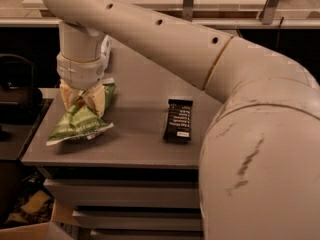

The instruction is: Pick green jalapeno chip bag

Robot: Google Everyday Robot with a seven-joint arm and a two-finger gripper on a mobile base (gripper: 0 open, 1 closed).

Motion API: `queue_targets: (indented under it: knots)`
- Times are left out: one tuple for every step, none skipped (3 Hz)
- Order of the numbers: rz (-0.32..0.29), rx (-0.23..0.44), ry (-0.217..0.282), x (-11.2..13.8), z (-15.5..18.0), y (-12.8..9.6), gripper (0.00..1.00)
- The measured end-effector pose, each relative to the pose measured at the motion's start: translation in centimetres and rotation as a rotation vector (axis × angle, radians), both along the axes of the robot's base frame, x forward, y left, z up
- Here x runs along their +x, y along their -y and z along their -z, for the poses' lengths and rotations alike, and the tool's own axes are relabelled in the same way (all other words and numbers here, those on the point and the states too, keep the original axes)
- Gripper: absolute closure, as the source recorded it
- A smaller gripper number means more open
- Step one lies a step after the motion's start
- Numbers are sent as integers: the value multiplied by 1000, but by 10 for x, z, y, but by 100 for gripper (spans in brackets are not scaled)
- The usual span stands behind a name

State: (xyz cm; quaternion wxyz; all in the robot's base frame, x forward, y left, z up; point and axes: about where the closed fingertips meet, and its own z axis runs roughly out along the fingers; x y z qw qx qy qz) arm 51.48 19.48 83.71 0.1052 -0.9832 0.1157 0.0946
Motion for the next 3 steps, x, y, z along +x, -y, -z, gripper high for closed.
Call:
queue_targets:
  knots:
    - [0,0,0,0,-1,0,100]
    - [0,-2,40,19,-18,3,100]
    - [2,7,97,42,-44,5,100]
